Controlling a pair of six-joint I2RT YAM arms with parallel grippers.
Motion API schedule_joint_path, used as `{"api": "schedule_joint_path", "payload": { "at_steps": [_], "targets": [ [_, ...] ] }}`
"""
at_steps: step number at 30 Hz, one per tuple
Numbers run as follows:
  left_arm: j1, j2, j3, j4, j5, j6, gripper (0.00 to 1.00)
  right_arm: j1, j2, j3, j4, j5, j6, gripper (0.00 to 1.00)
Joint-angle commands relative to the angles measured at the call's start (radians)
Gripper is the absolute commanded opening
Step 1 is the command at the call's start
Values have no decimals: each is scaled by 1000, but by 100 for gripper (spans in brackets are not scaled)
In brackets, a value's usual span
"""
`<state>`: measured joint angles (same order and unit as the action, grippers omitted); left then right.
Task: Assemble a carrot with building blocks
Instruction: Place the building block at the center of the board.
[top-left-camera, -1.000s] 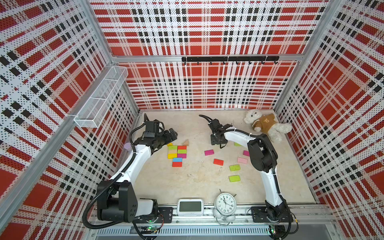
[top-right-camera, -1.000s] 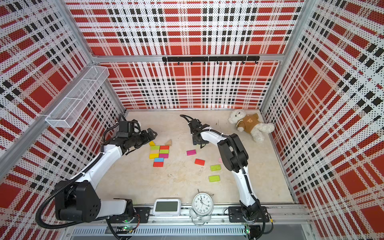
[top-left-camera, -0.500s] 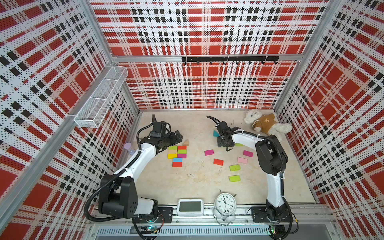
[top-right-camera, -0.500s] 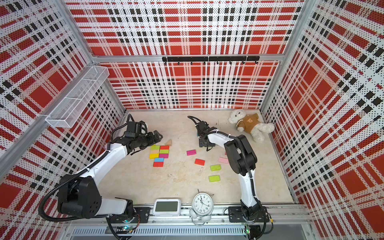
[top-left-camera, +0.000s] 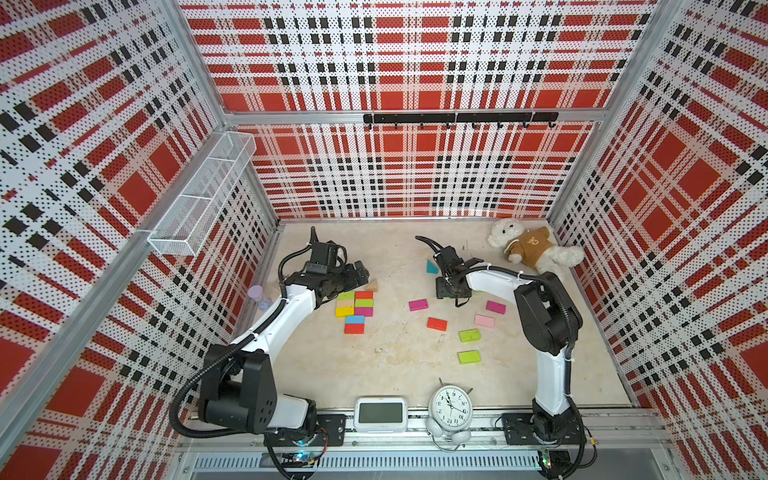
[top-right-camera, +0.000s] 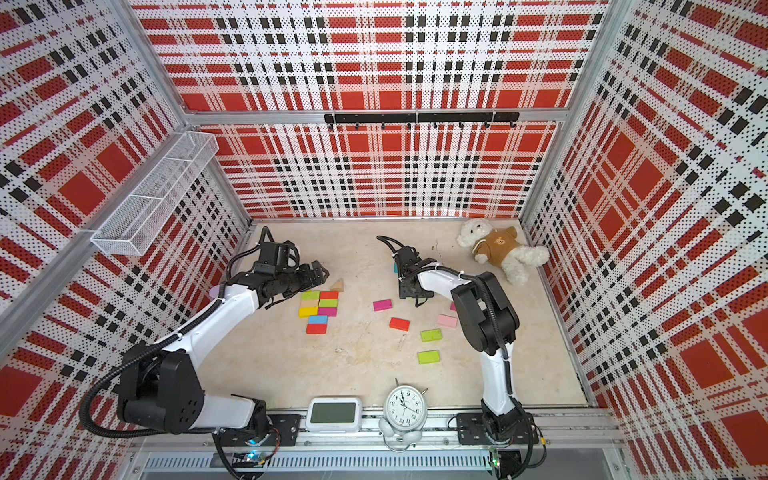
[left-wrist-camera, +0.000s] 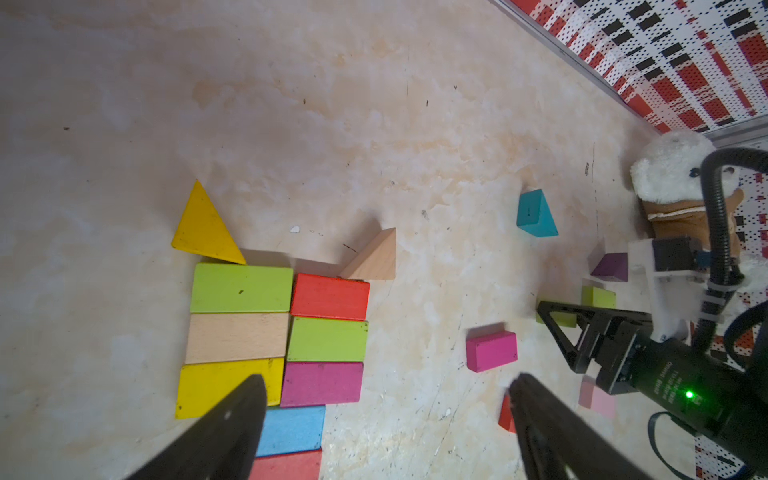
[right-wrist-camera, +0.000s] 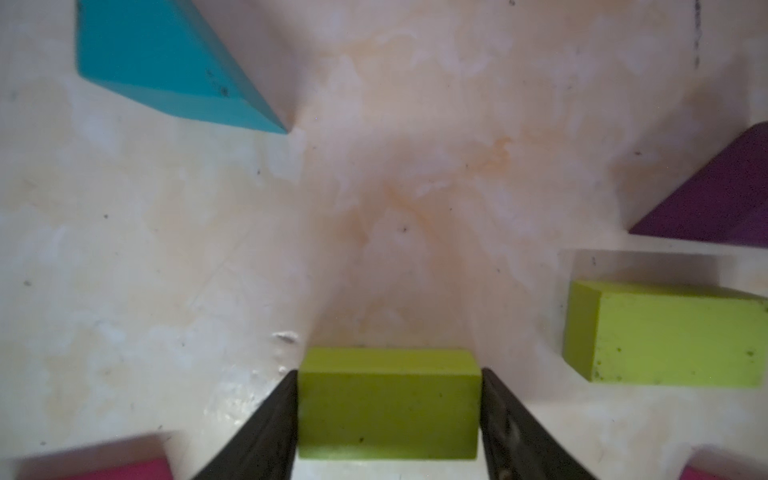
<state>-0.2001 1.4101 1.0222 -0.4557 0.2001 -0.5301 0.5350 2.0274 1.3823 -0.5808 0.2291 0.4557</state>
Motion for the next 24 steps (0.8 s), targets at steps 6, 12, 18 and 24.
{"api": "schedule_joint_path", "payload": {
  "at_steps": [6,12,18,24],
  "targets": [
    [-18,13,36,5,-23,-7,94,-3,-108,-17,-14,-12,0,78],
    [-32,23,54,-6,-34,-6,94,-12,-218,-23,-22,-22,-3,79],
    [-86,73,93,-24,-52,11,95,-98,-256,-61,-3,-37,-93,79],
    [-183,135,136,-45,-75,34,95,-217,-227,-98,46,-94,-137,78]
  ]
}}
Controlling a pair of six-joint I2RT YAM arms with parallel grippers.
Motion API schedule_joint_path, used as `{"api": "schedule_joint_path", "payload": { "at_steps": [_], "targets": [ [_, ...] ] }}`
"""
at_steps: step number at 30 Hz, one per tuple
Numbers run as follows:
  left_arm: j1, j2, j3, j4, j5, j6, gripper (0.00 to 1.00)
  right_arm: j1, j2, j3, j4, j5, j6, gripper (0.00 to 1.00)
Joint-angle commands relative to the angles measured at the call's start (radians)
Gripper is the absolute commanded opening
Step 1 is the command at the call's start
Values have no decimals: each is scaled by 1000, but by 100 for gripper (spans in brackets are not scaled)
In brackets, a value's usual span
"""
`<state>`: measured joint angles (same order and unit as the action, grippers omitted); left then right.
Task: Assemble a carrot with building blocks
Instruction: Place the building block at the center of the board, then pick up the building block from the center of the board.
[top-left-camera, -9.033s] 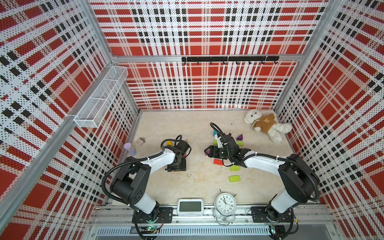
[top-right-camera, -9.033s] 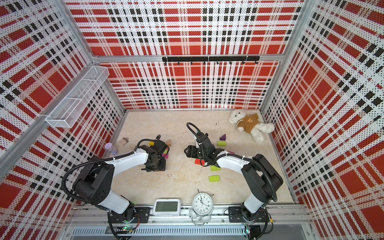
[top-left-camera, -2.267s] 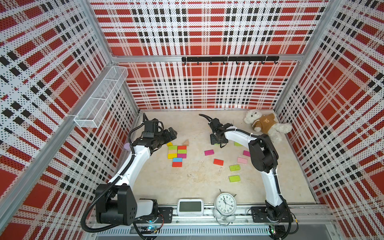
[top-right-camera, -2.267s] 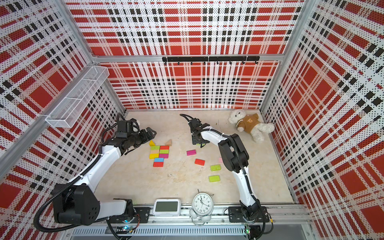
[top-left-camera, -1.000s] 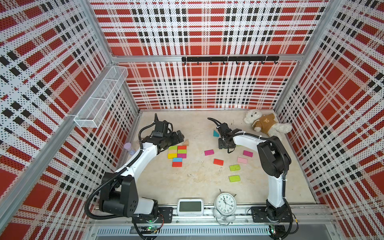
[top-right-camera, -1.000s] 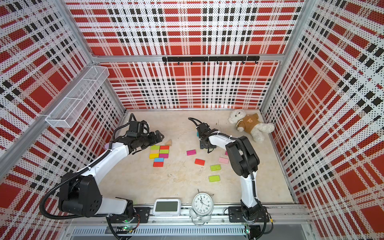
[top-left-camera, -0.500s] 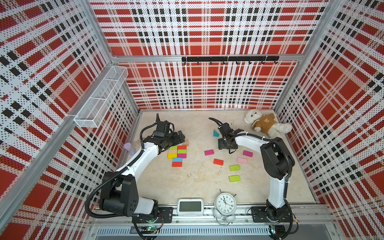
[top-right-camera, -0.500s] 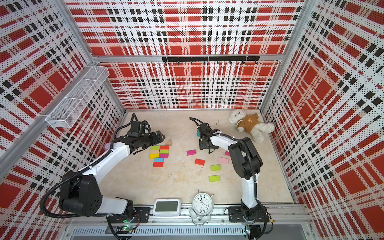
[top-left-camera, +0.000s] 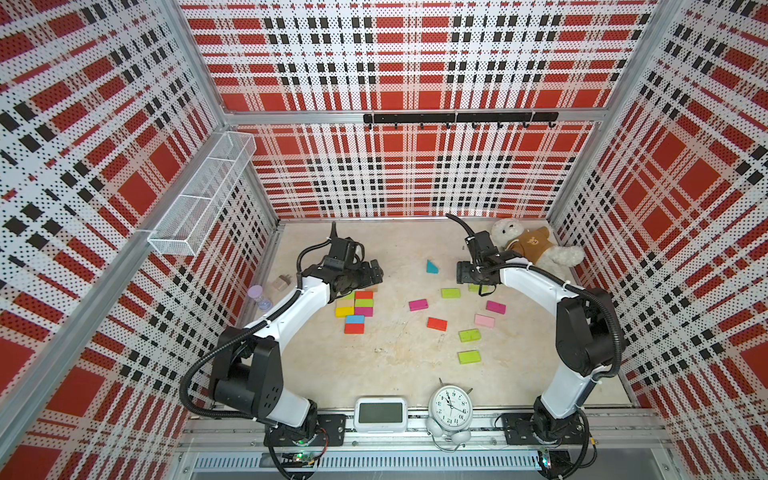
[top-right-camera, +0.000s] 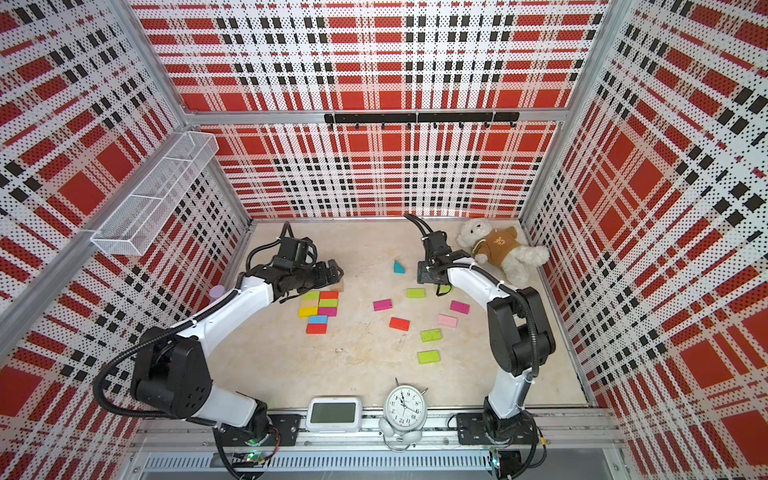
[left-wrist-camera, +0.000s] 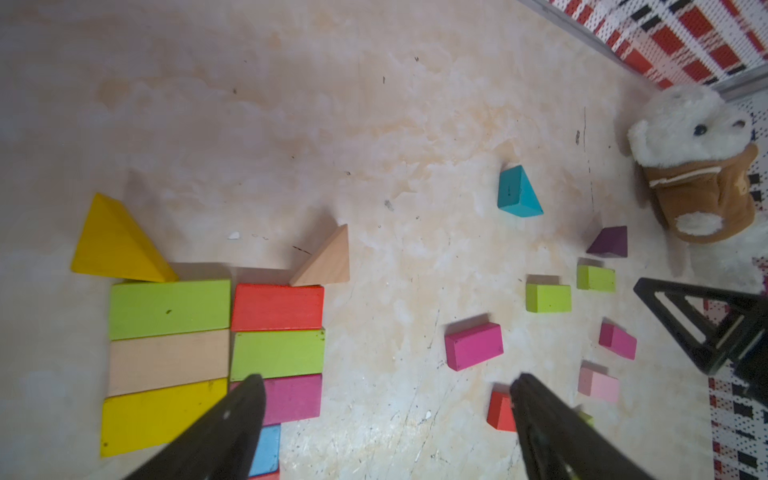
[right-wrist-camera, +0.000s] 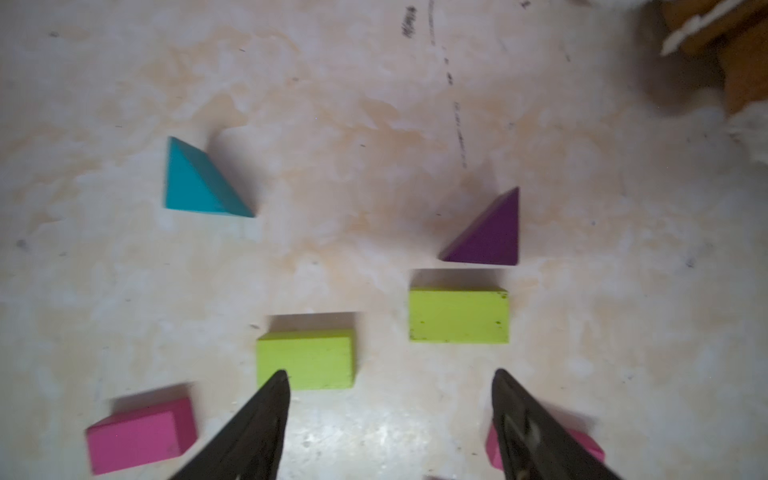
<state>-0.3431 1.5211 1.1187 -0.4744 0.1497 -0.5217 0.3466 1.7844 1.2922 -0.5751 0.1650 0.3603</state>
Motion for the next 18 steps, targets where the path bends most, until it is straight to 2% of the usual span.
{"api": "schedule_joint_path", "payload": {
  "at_steps": [1,11,18],
  "targets": [
    [-56,34,51,-37,-33,35,95,-39,26,-10,51,-34,-53,78],
    [-104,103,107,-95,-55,35,95,-76,156,63,61,-82,-104,78],
    [-114,122,124,-105,-67,27,95,-91,180,58,68,-81,-110,77]
  ]
}}
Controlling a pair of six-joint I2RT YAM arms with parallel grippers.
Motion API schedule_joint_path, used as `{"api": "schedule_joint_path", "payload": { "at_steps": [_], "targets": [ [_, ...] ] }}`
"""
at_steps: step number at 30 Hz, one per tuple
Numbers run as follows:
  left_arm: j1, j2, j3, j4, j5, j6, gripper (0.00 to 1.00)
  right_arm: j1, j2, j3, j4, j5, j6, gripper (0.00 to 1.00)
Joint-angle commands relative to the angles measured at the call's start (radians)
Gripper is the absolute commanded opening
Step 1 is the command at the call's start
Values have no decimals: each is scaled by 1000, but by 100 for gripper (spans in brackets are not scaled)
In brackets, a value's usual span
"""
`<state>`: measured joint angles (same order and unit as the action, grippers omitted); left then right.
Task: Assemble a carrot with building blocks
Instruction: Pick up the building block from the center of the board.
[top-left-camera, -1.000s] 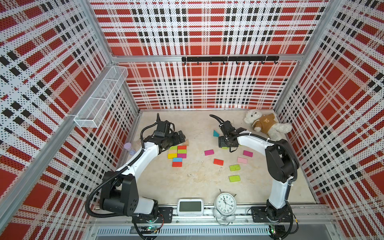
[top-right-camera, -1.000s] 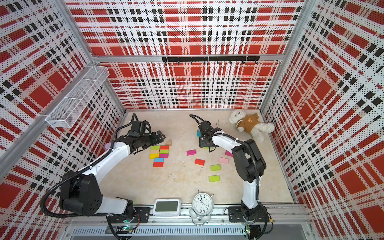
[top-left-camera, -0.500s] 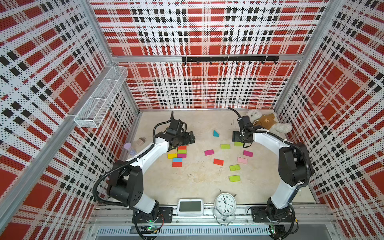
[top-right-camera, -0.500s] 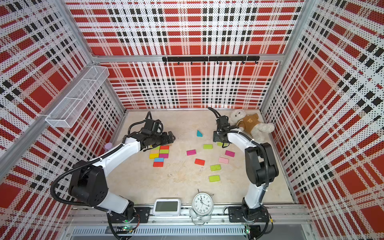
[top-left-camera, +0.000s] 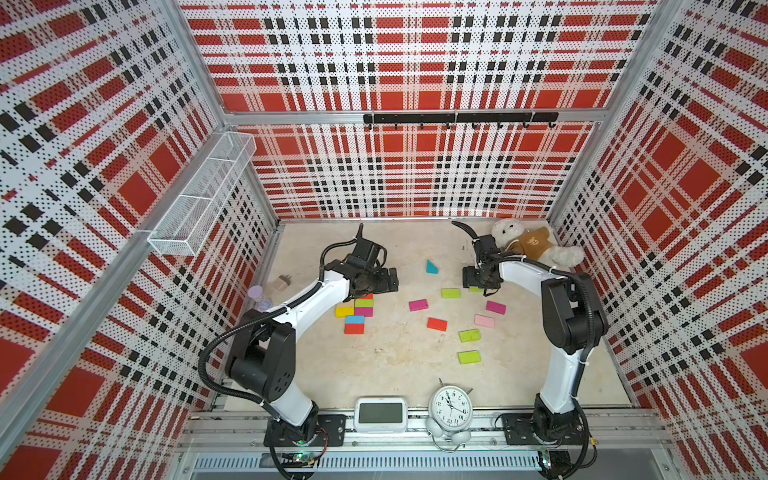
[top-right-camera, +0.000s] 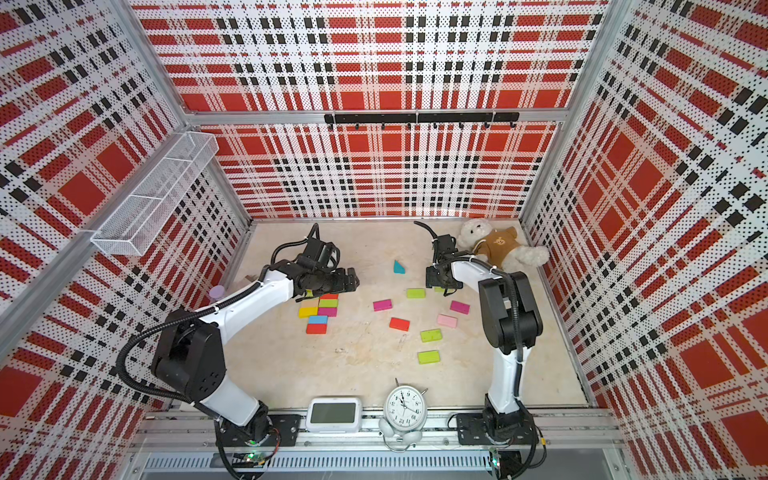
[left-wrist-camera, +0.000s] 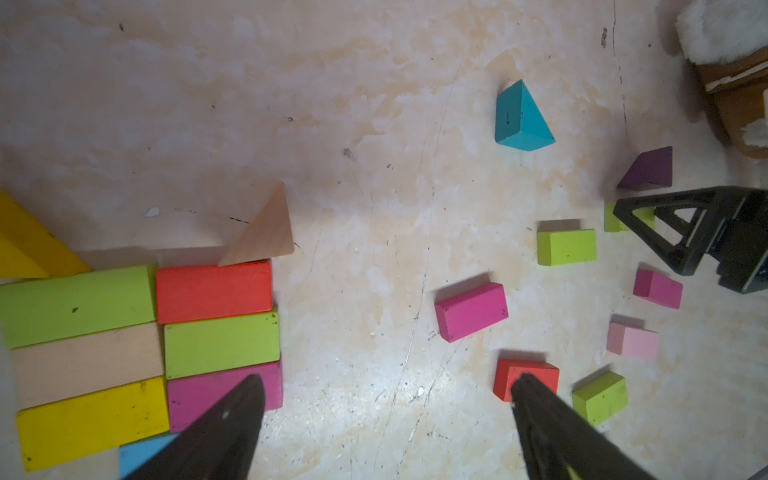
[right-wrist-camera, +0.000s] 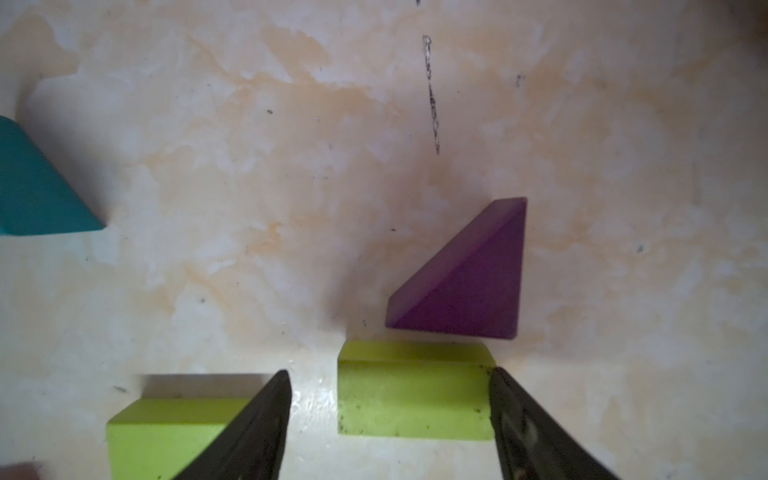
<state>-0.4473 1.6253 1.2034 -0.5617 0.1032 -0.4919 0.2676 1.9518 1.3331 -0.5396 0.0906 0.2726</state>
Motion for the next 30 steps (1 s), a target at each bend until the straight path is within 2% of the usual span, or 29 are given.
{"api": "schedule_joint_path", "payload": {
  "at_steps": [1,21,26,30],
  "targets": [
    [-10,22,41,-18,-22,-3,95,-16,12,16,33,-10,-24,77],
    [-11,63,51,-23,-26,-15,96,-22,46,-6,40,-11,-41,71],
    [-11,66,53,-23,-26,-17,96,-22,47,-9,40,-21,-34,62],
    [-12,66,52,-23,-23,-17,96,-22,23,-38,41,-39,-19,61]
  ]
}}
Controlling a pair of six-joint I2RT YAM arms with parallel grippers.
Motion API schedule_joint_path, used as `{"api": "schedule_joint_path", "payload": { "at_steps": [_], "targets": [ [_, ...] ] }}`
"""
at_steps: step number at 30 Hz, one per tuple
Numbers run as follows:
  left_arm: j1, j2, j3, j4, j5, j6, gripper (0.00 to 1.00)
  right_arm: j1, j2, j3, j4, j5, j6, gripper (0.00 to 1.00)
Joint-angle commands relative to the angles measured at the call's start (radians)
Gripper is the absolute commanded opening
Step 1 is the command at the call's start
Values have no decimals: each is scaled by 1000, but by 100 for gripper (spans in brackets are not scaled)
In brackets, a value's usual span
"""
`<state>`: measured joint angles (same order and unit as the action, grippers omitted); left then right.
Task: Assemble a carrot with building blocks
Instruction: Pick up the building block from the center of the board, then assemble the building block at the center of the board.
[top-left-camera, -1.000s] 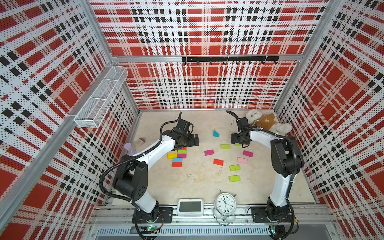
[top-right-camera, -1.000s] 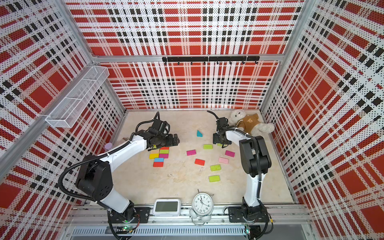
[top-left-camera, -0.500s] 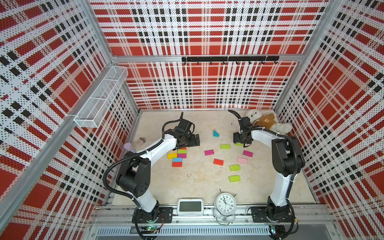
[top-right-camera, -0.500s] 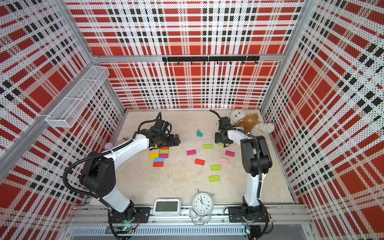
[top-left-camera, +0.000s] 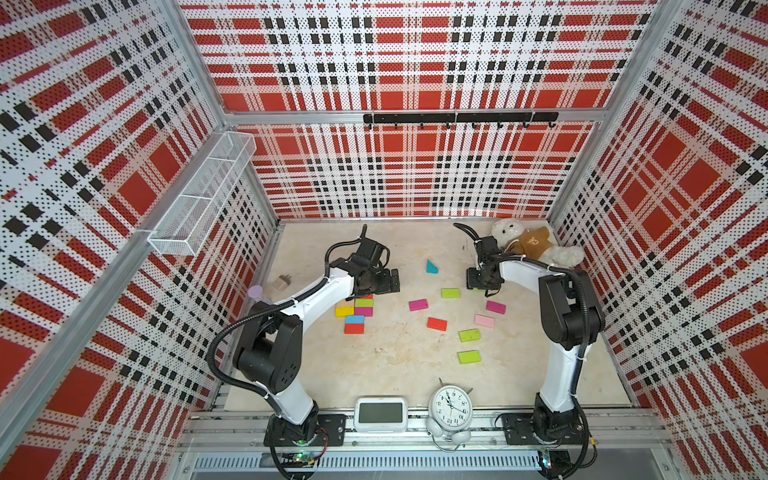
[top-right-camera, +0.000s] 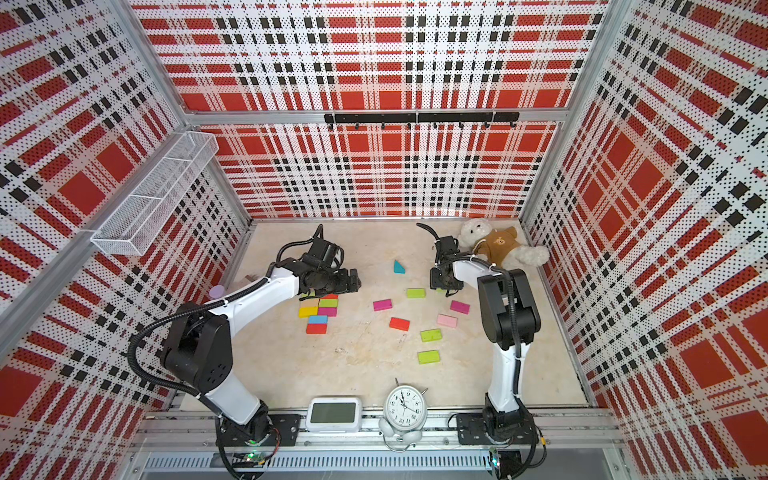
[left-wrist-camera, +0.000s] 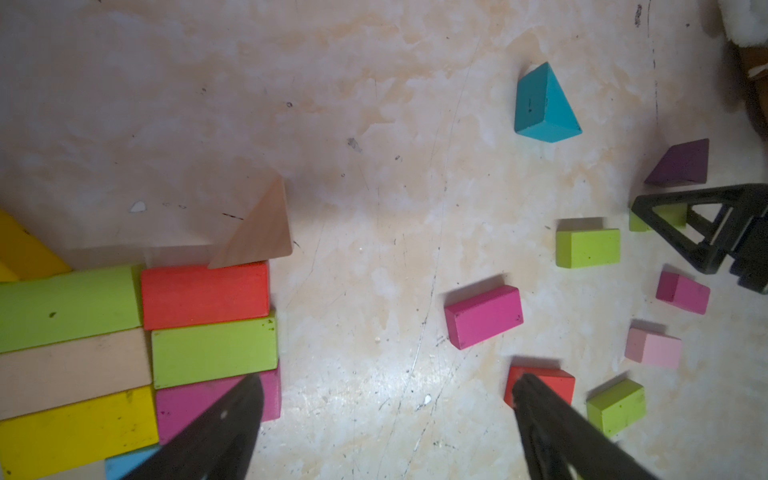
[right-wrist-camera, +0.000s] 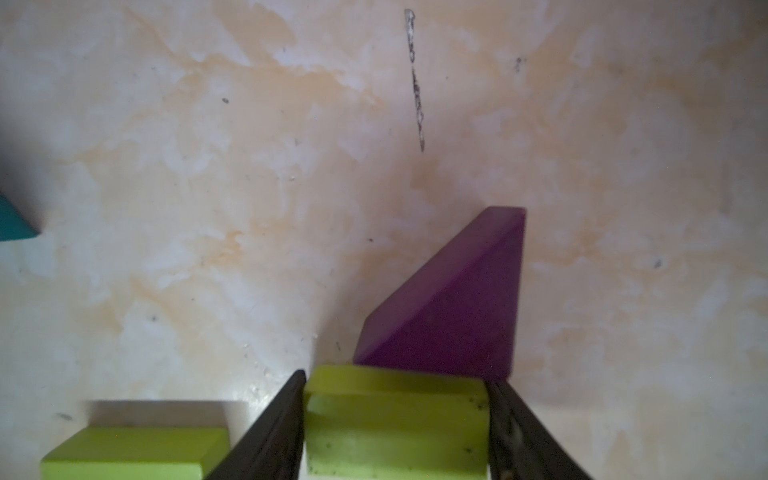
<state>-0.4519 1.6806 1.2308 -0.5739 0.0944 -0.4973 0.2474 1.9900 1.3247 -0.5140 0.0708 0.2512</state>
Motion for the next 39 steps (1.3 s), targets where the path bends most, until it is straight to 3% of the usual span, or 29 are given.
{"api": "schedule_joint_path", "payload": {
  "at_steps": [1,8,25,39],
  "targets": [
    [-7,12,24,-11,-15,-11,96,-1,-24,-40,16,-24,8,61],
    [-11,21,22,-4,-5,-10,96,33,-87,-110,28,-36,54,61],
    [-48,39,36,3,6,-4,97,88,-87,-107,25,-20,94,61],
    [-104,93,77,-1,26,7,94,85,-165,-103,9,4,97,75]
  ]
}}
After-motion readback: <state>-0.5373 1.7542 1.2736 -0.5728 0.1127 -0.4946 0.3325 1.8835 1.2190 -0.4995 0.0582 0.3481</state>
